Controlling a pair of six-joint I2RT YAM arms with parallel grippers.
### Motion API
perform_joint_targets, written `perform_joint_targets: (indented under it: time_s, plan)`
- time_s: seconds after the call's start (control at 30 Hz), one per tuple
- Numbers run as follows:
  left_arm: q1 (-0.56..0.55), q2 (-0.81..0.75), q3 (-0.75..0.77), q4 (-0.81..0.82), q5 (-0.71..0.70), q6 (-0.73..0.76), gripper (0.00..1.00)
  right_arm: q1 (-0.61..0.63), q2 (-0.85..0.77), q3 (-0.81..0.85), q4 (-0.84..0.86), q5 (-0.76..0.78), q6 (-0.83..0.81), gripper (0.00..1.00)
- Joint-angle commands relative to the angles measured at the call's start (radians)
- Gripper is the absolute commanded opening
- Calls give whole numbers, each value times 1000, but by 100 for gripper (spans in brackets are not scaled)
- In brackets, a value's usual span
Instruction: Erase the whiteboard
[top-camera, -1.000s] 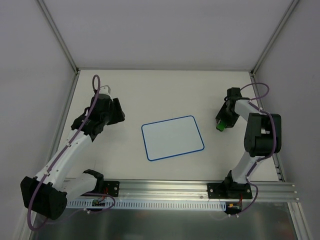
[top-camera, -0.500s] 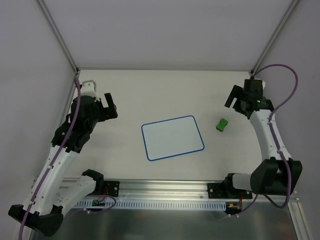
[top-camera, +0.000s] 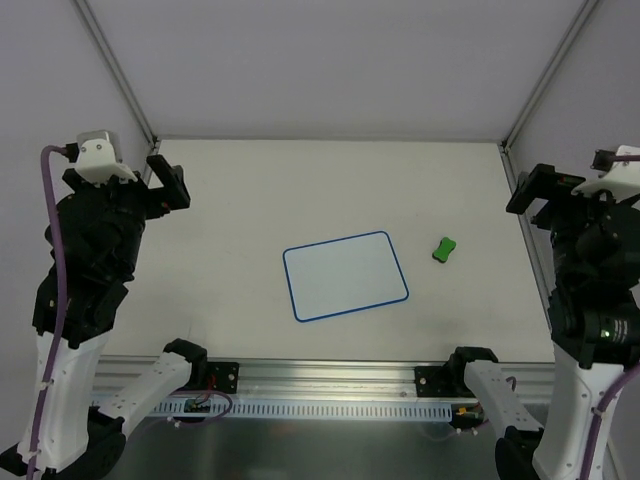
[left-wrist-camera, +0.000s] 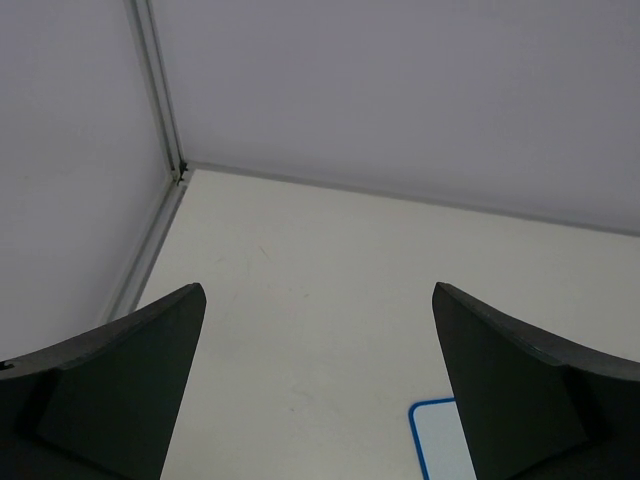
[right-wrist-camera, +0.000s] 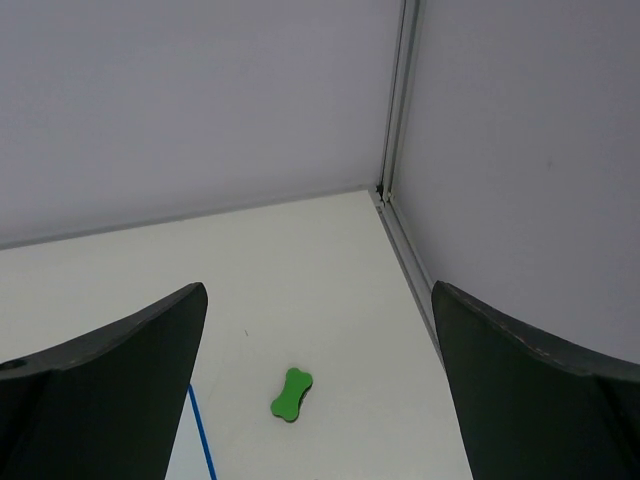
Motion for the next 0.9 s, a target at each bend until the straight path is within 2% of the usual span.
perform_joint_targets:
  time_s: [0.0,0.43,0.87]
  plan:
    - [10,-20,75,-14,-67,64,99,-6,-38,27,-33,-22,-71,99]
    - [10,-79,146,-13,-90,83,99,-3,-99,65,-19,11,-71,99]
    - [10,-86,147,-13,-88,72,99,-5,-110,62,5,-5,-82,99]
